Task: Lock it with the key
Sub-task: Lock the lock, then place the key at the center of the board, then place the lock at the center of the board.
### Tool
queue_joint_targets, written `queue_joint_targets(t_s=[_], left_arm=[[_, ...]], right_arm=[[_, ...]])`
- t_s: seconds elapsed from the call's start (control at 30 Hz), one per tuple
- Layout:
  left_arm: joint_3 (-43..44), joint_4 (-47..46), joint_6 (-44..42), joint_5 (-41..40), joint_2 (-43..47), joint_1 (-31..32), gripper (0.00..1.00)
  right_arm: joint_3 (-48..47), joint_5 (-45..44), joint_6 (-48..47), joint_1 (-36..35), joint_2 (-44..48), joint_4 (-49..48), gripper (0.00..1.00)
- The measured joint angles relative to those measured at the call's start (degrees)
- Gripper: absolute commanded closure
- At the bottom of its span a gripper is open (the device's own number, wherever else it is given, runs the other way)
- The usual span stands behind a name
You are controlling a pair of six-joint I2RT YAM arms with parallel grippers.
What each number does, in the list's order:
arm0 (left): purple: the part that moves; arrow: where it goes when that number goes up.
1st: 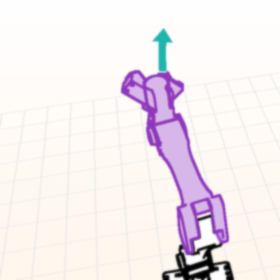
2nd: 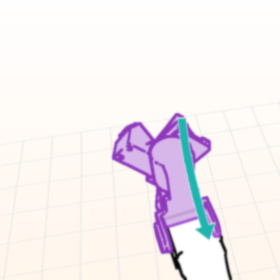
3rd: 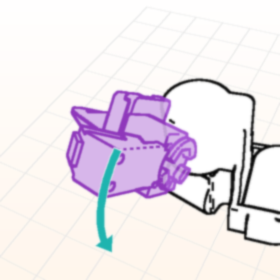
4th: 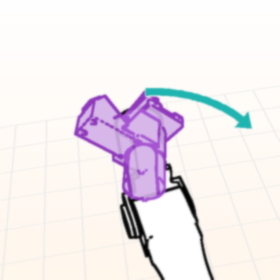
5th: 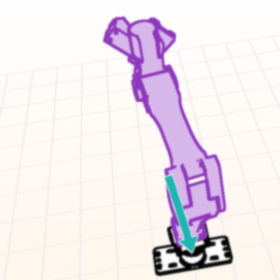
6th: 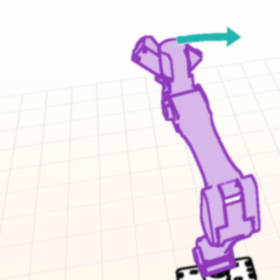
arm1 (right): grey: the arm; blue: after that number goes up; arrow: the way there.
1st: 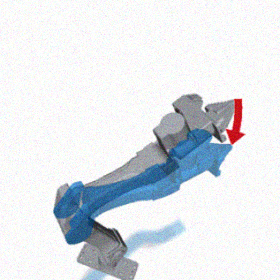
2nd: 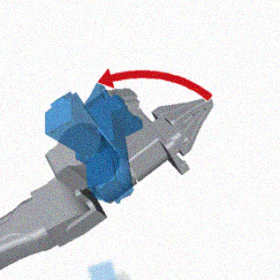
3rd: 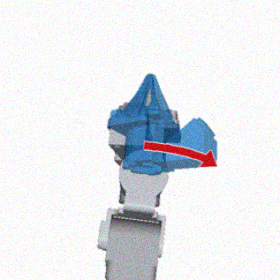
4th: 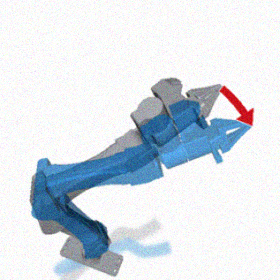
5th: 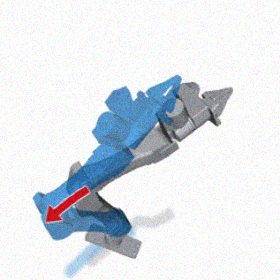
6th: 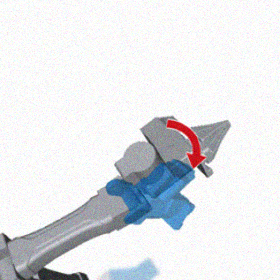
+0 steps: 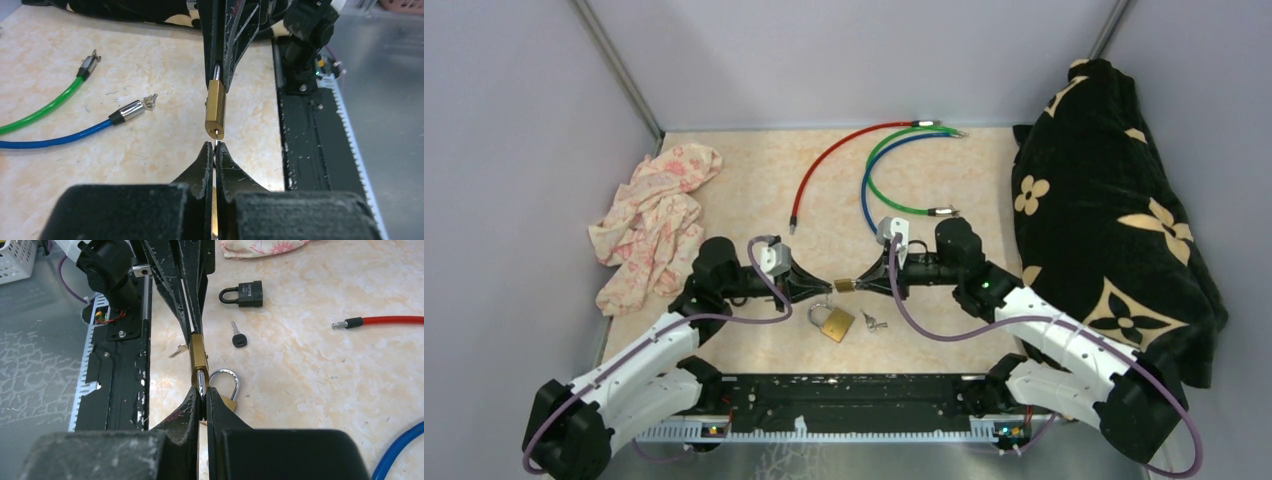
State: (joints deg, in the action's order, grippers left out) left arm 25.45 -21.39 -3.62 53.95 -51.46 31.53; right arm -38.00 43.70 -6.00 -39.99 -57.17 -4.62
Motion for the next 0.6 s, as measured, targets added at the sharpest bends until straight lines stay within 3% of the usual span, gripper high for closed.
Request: queue_joint_targets(t_s=[0.13, 0.33, 0.43, 0.6], left_arm=[[0.13, 5.88, -6.69, -2.73, 2.45, -0.72, 1.00], [0.13, 14.86, -14.97, -5.51, 5.90, -9.46, 1.00], [-0.28, 17.14, -19.71, -7.72, 7.37, -10.54, 1.00], [-6.40, 15.67, -35.63, -14.67, 7.13, -10.69, 1.00]], right_arm=[[-0.13, -1.68, -1.11, -0.15, 0.20, 2.21, 1.00], [-0.39, -5.92, -1.99, 0.15, 2.95, 5.88, 1.00], [-0.39, -7.26, -1.86, 0.15, 3.34, 6.14, 1.00], [-0.76, -9.77, 3.08, 0.13, -2.73, 2.10, 1.00]])
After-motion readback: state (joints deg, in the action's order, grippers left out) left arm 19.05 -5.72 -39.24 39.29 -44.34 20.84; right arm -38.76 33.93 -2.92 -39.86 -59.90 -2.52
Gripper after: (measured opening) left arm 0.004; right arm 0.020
